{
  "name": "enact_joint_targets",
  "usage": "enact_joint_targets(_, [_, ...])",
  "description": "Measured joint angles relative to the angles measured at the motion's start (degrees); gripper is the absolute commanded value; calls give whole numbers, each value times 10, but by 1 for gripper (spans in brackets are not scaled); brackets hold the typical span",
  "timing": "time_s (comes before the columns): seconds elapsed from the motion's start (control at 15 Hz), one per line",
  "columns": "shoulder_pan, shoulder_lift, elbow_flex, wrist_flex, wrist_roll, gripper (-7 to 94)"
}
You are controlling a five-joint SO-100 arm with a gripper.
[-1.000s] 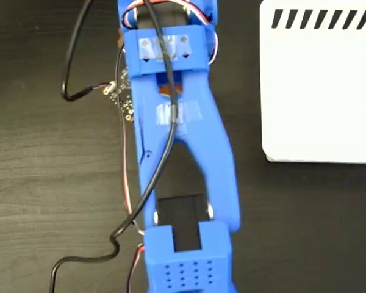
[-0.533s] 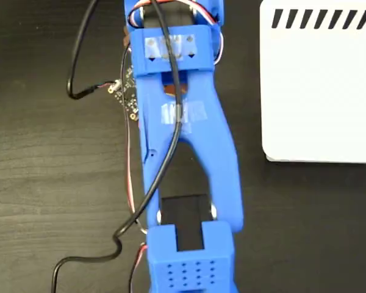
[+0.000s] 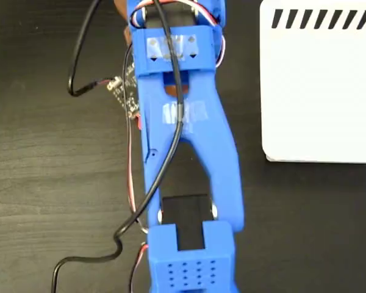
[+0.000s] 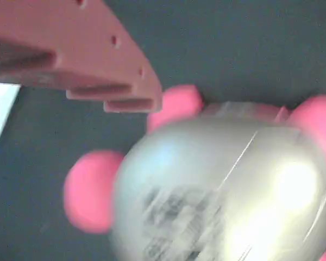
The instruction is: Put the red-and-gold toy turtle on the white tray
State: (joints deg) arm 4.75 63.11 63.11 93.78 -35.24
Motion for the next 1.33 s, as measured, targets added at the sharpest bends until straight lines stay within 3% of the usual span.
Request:
enact_joint_targets(1.07, [-4,-69,38,-55,0,94])
enact_joint_targets(1.33, [-4,-80,38,-65,0,86])
